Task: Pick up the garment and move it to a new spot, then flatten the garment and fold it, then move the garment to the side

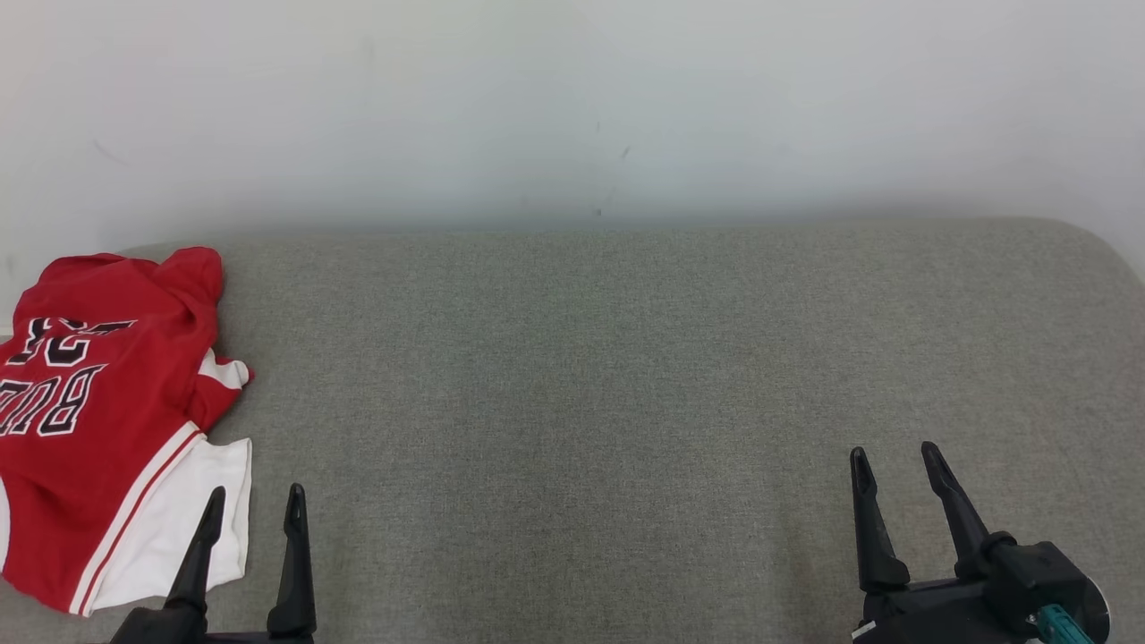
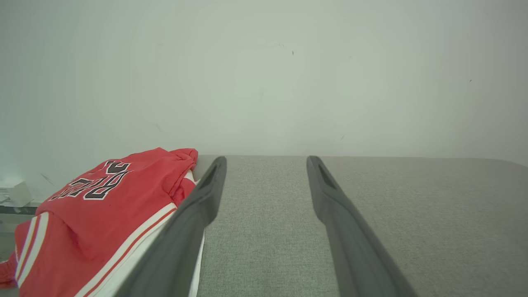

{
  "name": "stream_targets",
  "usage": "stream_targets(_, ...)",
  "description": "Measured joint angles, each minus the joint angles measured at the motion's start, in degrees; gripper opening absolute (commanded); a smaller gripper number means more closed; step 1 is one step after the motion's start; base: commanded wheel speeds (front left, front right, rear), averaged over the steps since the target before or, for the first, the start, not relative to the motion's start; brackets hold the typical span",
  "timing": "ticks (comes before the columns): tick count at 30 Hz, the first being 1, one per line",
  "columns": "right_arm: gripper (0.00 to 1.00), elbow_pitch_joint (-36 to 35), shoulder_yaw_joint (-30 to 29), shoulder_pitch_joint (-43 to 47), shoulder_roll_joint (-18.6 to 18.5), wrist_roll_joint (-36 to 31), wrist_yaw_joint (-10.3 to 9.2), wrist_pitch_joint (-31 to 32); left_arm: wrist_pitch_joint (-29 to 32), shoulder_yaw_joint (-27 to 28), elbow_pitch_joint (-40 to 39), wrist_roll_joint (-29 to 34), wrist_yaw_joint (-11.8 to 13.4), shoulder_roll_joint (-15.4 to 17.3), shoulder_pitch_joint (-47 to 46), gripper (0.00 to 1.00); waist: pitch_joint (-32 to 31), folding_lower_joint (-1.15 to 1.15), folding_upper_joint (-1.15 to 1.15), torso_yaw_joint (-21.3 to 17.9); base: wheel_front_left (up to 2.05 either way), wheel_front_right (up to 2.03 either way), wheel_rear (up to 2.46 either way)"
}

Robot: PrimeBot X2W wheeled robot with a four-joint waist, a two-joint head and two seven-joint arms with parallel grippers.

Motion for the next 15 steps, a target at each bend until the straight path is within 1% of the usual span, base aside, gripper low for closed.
stream_targets(9, 1.0, -0.07, -0.15, 0.16, 0.0, -2.87, 0.0, -0.78, -0.79, 0.76, -0.05, 3.45, -0.13, -0.09, 0.12, 1.0, -0.15, 0.0, 0.0, 0.13, 0.0, 0.0, 0.0)
stream_targets(15, 1.0, 0.0, -0.21, 0.23, -0.01, -3.49, 0.0, -1.14, -1.01, 1.02, 0.55, 3.35, -0.23, -0.2, 0.38, 1.0, -0.34, 0.0, 0.0, 0.25, 0.0, 0.0, 0.0)
